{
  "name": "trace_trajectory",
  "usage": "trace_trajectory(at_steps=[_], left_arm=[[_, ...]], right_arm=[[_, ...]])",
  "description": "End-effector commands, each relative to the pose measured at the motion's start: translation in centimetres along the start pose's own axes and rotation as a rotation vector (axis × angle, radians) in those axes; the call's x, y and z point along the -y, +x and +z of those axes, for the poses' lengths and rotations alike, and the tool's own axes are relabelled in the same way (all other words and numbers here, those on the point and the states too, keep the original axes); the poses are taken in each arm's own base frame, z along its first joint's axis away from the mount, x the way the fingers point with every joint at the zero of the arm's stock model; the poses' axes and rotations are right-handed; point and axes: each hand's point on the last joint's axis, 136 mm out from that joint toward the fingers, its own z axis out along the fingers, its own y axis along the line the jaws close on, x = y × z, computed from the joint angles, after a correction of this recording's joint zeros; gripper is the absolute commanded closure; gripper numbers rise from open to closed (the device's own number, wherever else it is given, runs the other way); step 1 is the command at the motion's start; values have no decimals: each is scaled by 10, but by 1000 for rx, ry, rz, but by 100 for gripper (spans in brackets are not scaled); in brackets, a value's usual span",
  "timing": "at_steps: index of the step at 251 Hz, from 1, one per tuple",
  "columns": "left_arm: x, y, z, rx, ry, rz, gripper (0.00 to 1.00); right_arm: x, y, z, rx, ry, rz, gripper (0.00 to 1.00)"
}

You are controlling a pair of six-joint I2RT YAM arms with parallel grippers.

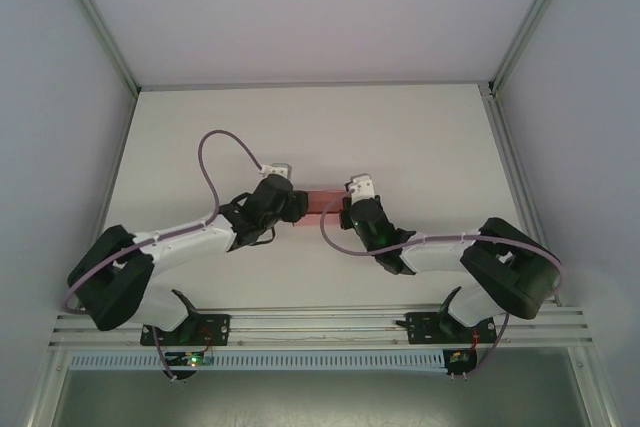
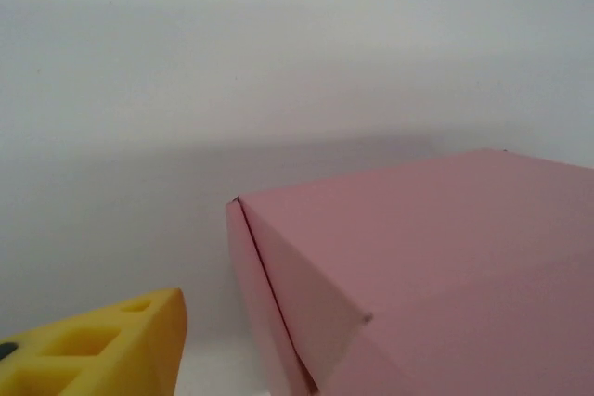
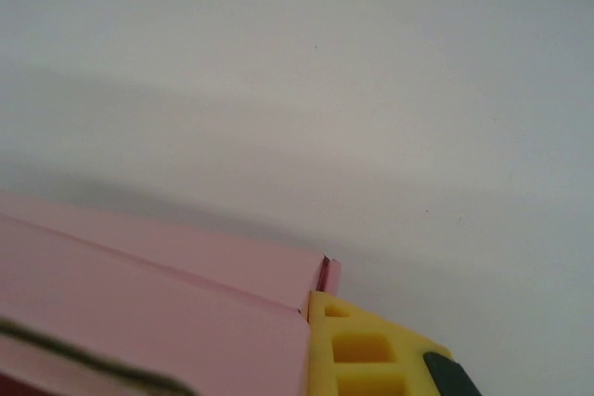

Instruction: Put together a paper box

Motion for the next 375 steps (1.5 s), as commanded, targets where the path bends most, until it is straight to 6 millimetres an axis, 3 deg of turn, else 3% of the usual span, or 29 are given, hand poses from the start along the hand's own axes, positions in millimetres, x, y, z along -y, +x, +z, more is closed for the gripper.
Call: trace_trajectory(at_steps=[1,15,32,61,86,101,127,147,177,212,255,287,353,375], left_arm=[[-4,18,-23,-79,-6,-4,32],[-4,22,-34,-96,-10,-9,28],[-2,23,-49,-106,-4,-22,0],[8,13,-78,-95,46,-103,0],[-5,-4,-97,-50,-33,-193,0],[-12,-11,-99,-55,-70,-238,0],[-34,-11,-81,-135,-116,-369,0],[-40,-13,-59,-177,-62,-431,0],[-37,-16,-29,-213,59,-499,0],[-28,-6,0,-263,165,-566,0],[-29,21,19,-351,174,-601,20],[-38,41,23,-364,156,-609,39],[-52,58,26,-344,121,-593,47],[-55,60,27,-345,113,-580,53]], right_arm=[[7,36,-4,-103,68,-136,100],[9,39,-5,-101,89,-142,100],[7,41,-8,-100,85,-150,100],[-5,38,-14,-75,47,-207,100],[-12,41,-19,-65,28,-281,100],[-14,43,-20,-57,18,-296,100],[-20,50,-20,-53,-3,-324,100],[-24,54,-19,-54,-5,-370,100],[-35,55,-19,-33,-33,-432,100],[-44,56,-23,-10,-61,-482,100],[-51,54,-24,-11,-87,-463,96],[-53,47,-26,-27,-85,-415,86],[-58,37,-46,-53,-173,-270,71],[-51,34,-59,-55,-197,-204,47]])
